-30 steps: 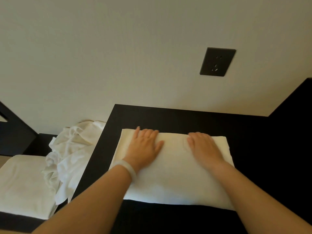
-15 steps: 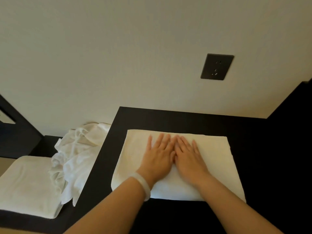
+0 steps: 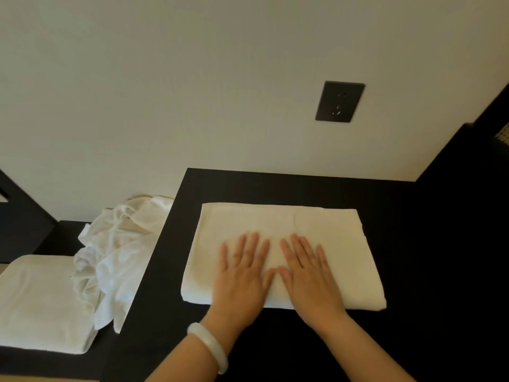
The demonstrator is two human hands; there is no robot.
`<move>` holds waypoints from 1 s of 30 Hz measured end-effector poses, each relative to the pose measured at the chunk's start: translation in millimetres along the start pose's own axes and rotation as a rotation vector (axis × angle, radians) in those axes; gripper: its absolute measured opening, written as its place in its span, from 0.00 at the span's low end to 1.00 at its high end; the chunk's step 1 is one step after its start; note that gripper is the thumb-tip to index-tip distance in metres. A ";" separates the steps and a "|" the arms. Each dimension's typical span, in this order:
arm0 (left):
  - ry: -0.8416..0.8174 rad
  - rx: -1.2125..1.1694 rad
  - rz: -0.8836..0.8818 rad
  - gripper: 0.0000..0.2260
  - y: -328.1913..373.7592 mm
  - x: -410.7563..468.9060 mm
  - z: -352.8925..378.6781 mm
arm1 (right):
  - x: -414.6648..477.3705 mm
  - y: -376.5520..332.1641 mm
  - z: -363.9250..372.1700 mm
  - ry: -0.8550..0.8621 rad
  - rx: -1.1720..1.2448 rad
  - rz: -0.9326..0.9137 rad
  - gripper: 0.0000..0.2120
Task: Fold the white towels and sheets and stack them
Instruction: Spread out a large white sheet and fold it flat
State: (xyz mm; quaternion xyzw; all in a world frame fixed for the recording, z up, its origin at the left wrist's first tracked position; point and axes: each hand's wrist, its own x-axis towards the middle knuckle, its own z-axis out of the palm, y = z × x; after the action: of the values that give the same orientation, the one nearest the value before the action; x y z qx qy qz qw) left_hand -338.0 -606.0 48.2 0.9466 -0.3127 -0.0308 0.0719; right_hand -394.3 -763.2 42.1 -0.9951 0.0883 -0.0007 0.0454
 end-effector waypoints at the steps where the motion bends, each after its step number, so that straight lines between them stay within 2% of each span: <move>1: -0.018 0.028 -0.001 0.28 -6.6 -5.2 3.7 | -3.0 5.6 3.1 -0.024 -0.017 0.013 0.30; 5: 0.054 0.050 -0.085 0.29 -45.0 -19.8 2.0 | -19.0 48.8 1.0 0.023 -0.058 0.168 0.31; 7: 0.037 -0.012 -0.134 0.28 -58.9 -24.9 -1.3 | -26.4 61.7 -1.3 0.031 -0.126 0.234 0.32; 9: 0.016 -0.131 -0.228 0.27 -69.9 -30.9 -2.8 | -26.7 69.5 -3.9 0.023 -0.068 0.327 0.31; 14: 0.021 -0.631 -0.551 0.28 -82.0 -23.4 -22.5 | 1.4 93.6 -29.4 0.138 0.625 0.748 0.27; 17: -0.033 -0.809 -0.710 0.28 -84.1 -2.5 -41.7 | 15.7 102.7 -45.7 -0.041 0.865 0.913 0.23; 20: -0.153 -0.945 -0.845 0.31 -89.2 13.7 -52.8 | 26.7 110.1 -62.3 -0.177 1.117 1.045 0.21; 22: -0.198 -1.091 -0.894 0.33 -89.9 16.8 -57.3 | 32.7 114.9 -68.1 -0.216 1.276 1.058 0.19; 24: -0.212 -1.223 -0.944 0.31 -90.9 16.1 -61.2 | 36.6 115.3 -69.3 -0.225 1.365 1.024 0.18; 27: -0.184 -1.305 -1.002 0.20 -94.7 6.5 -68.8 | 41.9 103.4 -68.9 -0.215 1.386 0.914 0.20; 30: -0.083 -1.396 -1.079 0.10 -105.5 -8.6 -75.5 | 50.1 80.6 -71.0 -0.171 1.375 0.792 0.23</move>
State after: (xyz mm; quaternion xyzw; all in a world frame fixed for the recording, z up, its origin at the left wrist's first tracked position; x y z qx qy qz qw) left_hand -275.1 -508.2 106.5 0.7035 0.2644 -0.2789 0.5978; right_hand -359.8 -857.3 105.2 -0.6353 0.4114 0.0376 0.6525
